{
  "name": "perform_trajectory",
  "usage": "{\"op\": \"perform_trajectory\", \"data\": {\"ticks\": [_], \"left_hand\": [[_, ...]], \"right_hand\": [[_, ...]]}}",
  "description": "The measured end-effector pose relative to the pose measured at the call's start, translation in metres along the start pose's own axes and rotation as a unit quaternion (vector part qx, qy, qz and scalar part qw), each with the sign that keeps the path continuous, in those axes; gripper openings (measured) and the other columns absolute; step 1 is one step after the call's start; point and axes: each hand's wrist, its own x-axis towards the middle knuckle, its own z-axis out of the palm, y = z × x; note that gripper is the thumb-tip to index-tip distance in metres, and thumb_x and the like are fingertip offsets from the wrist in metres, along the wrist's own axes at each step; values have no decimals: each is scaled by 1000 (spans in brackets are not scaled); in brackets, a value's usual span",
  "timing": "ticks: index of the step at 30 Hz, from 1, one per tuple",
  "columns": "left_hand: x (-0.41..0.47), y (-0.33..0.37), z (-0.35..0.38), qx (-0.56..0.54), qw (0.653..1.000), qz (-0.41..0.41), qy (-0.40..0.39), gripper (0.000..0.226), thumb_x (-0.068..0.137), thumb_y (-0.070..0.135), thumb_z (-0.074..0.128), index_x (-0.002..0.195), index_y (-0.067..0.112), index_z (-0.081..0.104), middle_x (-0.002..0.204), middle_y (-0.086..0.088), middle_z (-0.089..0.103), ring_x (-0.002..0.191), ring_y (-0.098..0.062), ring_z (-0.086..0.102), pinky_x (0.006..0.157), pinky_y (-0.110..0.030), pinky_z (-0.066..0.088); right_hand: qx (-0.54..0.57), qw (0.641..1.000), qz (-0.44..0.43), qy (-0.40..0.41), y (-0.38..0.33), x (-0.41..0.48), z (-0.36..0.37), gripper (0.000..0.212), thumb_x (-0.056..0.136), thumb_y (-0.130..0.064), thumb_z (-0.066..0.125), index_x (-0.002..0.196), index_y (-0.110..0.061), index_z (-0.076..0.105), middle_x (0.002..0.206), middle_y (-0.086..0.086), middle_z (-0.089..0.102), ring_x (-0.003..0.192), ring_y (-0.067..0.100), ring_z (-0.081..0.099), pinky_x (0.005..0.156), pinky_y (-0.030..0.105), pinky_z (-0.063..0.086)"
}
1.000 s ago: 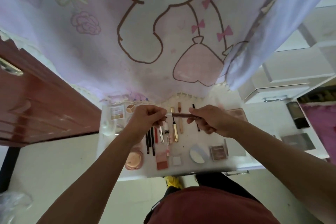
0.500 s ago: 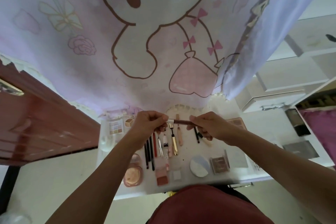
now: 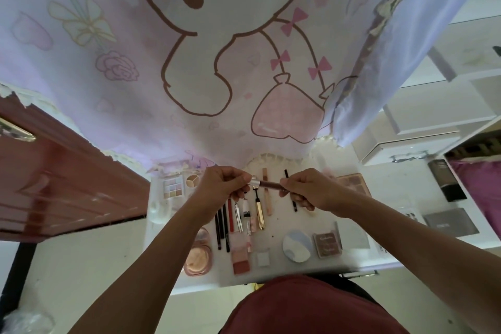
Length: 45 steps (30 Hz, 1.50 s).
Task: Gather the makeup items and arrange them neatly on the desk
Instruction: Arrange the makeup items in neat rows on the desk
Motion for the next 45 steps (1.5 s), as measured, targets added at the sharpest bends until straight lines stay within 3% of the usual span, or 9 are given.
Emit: {"op": "perform_trajectory", "data": {"ticks": [3,11,17,20,24,30,32,40,45], "left_hand": [[0,-1,2,4,1000,-3,-3,7,88,5,65,88,3,71,69,-10,69,56,-14,58,56,-24,49],[1,3,4,10,1000,1,-9,11,88,6,65,93,-2,70,69,-10,68,55,-14,58,54,-23,48],[-1,2,2,7,1000,2,-7,10,88,5,64,92,-2,70,69,-11,68,56,-15,57,55,-24,48],[-2,1,2,6,1000,2,-7,9,88,5,64,91,-1,71,68,-10,68,54,-15,57,54,-24,47],[-3,1,2,8,1000,2,-7,11,88,5,64,93,-3,70,68,-11,68,53,-14,57,52,-21,46],[-3,-1,1,12,1000,1,-10,11,88,6,65,93,-1,71,69,-11,68,53,-14,57,53,-22,47],[-3,-1,1,11,1000,1,-11,10,88,6,65,93,-1,71,69,-11,68,54,-14,57,53,-22,47],[-3,-4,-1,11,1000,2,-15,9,88,7,66,91,1,72,70,-11,69,54,-14,58,53,-22,47],[-4,-5,-2,11,1000,0,-17,10,88,7,66,92,0,72,70,-11,69,54,-14,58,53,-21,47]], "right_hand": [[-17,1000,-17,10,4,-1,1,13,94,-20,64,96,-8,61,64,5,58,52,12,47,49,23,37],[8,1000,-9,11,5,-5,4,38,102,-35,47,96,-6,70,59,-3,48,50,10,38,47,20,32],[-10,999,-27,30,5,-5,8,13,92,-23,67,97,-12,61,65,-1,61,55,11,48,48,19,37],[-5,999,-25,32,3,-7,10,15,94,-28,63,101,-15,63,62,-2,56,52,9,44,46,16,34],[-17,999,-13,24,3,-7,12,38,102,-33,47,98,-3,70,61,-2,47,49,7,36,45,15,30],[-70,996,-31,36,3,-9,11,11,93,-22,66,95,-12,63,61,-3,59,52,8,48,55,20,40],[-48,998,-32,30,6,-9,12,12,90,-21,69,95,-15,59,63,-1,61,57,13,48,56,25,40],[-49,998,-23,30,1,-13,13,22,100,-27,53,91,-14,69,57,-7,53,48,5,41,47,13,34],[-69,996,-34,47,2,-11,14,10,90,-22,70,95,-16,65,60,-7,57,54,9,47,54,19,39]]}}
